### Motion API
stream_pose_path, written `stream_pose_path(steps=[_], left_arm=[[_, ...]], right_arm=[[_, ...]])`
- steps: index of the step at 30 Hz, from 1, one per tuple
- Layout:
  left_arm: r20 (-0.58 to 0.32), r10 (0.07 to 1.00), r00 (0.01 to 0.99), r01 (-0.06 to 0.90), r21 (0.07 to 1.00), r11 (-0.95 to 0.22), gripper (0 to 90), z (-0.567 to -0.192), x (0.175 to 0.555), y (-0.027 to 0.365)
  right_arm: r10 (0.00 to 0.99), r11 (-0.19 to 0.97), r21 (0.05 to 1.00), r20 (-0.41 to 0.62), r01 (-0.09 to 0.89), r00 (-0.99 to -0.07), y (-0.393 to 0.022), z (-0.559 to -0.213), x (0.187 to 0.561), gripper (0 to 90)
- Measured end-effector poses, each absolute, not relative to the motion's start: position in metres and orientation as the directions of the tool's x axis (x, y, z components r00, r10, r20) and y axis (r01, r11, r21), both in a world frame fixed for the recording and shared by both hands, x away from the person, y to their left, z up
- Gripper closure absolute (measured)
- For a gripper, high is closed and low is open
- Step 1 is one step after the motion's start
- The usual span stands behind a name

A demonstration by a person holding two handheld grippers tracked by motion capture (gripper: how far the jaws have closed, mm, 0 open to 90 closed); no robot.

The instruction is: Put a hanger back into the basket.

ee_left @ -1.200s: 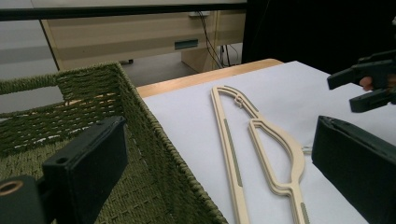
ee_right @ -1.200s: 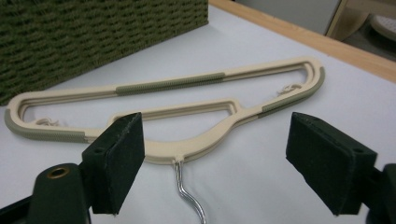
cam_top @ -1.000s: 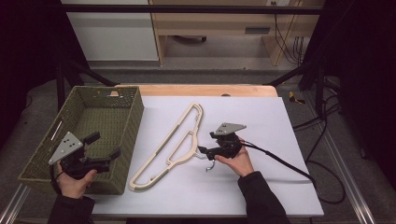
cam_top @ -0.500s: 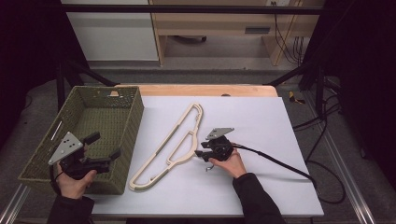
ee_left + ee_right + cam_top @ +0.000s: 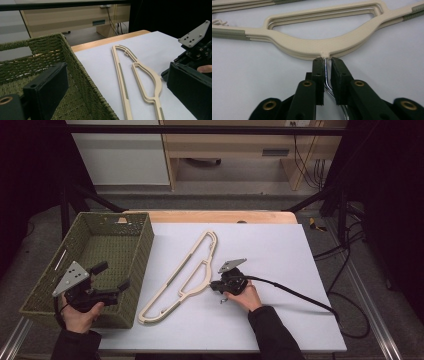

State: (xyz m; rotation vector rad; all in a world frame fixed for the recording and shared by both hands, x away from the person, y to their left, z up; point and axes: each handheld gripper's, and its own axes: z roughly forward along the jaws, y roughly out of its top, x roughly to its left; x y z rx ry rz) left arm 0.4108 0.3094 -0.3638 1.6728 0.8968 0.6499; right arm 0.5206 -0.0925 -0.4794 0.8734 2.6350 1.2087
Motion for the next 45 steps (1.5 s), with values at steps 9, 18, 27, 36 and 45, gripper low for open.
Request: stream_pose_path(steps=[9,18,27,36,45], left_arm=[[-0.010,0.821,0.571,0.230,0.962,-0.148,4.2,-0.361,0.408,0.306],[0.006,0.810,0.587,0.229,0.958,-0.173,4.5,-0.359,0.406,0.294],[0.029,0.788,0.615,0.235,0.947,-0.218,4.7,-0.357,0.403,0.271],[0.031,0.766,0.642,0.262,0.930,-0.258,5.6,-0.361,0.406,0.247],[0.055,0.723,0.689,0.307,0.881,-0.359,6.5,-0.375,0.421,0.200]], right_arm=[[0.537,0.511,0.731,0.140,0.453,-0.832,-0.093,-0.477,0.521,88.6],[0.525,0.499,0.742,0.153,0.449,-0.837,-0.096,-0.468,0.520,89.0],[0.529,0.484,0.754,0.153,0.444,-0.835,-0.099,-0.459,0.518,89.1],[0.525,0.500,0.749,0.137,0.435,-0.840,-0.101,-0.454,0.519,89.1],[0.524,0.510,0.750,0.117,0.421,-0.844,-0.103,-0.449,0.517,89.3]])
